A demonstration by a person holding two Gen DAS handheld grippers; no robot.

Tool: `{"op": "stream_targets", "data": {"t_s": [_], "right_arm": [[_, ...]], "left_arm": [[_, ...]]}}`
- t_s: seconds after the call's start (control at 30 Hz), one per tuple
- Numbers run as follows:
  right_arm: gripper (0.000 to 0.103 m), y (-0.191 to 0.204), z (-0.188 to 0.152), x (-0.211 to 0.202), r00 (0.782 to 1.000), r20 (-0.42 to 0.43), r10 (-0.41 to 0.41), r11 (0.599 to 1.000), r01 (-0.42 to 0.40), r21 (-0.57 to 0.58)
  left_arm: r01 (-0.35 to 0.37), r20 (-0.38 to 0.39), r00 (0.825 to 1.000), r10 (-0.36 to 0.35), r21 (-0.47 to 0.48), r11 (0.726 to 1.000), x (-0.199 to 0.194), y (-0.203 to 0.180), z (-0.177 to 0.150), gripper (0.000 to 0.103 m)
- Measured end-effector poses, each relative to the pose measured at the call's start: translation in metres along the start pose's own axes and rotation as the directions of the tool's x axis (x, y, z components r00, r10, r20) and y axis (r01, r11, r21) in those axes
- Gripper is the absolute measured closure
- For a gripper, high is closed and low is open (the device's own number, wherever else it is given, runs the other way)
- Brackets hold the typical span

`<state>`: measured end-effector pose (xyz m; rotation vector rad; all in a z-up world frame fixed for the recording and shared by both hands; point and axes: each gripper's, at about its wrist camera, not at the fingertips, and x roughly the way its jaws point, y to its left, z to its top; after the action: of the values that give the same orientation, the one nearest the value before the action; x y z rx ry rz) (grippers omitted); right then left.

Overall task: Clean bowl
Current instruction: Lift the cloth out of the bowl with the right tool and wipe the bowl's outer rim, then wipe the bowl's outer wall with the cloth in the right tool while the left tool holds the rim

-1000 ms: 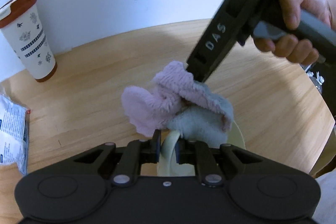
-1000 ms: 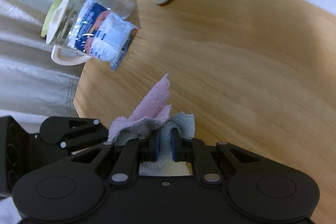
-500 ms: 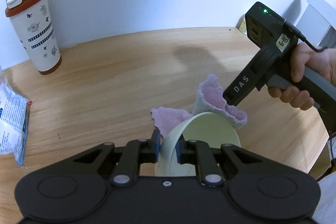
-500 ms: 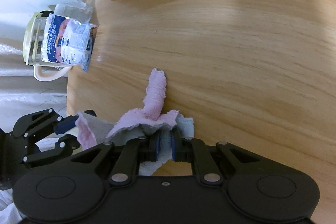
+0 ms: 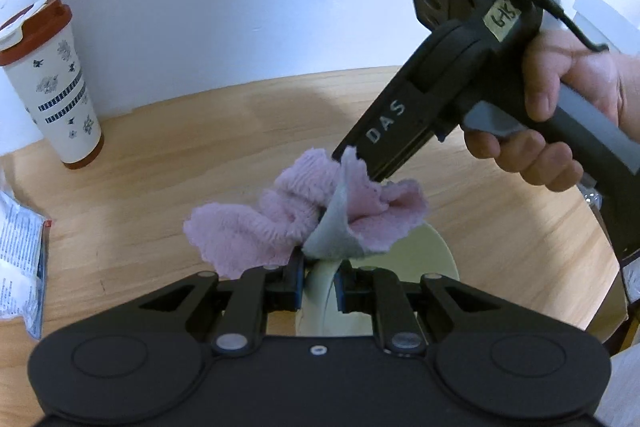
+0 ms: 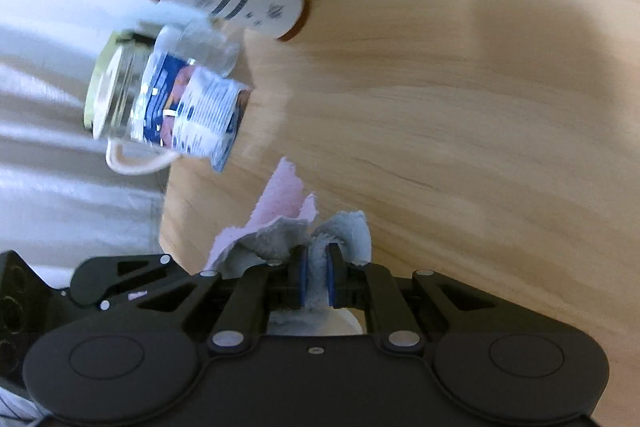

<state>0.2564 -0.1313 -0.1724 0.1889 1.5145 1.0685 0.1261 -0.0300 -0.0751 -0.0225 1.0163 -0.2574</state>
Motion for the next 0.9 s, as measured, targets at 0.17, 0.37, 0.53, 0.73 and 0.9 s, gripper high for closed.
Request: {"op": "stream_targets", "data": {"t_s": [0.17, 0.37, 0.53, 0.73, 0.9], "right_arm": [[0.091, -0.007, -0.002, -0.004, 0.999, -0.020, -0.029, 0.999, 0.029, -0.019], [0.091, -0.043, -0.028, -0.016, 1.000, 0.015, -0.025, 0.996, 0.023, 0.091], [0.091, -0.065, -0.064, -0.021, 0.995, 0.100, 0.022, 0.977, -0.043, 0.208], [0.091, -0.076, -0.092, -0.027, 0.971, 0.230, 0.056, 0.939, -0.130, 0.319], [0.091, -0.065, -0.080, -0.035, 0.948, 0.317, 0.027, 0.933, -0.137, 0.332]], "left_arm": [[-0.008, 0.002, 1.000, 0.008, -0.024, 1.000, -0.003, 0.003, -0.003, 0.089], [-0.006, 0.016, 1.000, 0.008, -0.097, 0.995, -0.008, 0.012, -0.004, 0.089], [0.040, 0.042, 0.999, -0.032, -0.203, 0.978, -0.012, 0.025, -0.003, 0.088], [0.093, 0.078, 0.994, -0.072, -0.299, 0.950, -0.017, 0.036, -0.002, 0.087], [0.115, 0.104, 0.991, -0.082, -0.364, 0.924, -0.017, 0.049, 0.001, 0.087]]}}
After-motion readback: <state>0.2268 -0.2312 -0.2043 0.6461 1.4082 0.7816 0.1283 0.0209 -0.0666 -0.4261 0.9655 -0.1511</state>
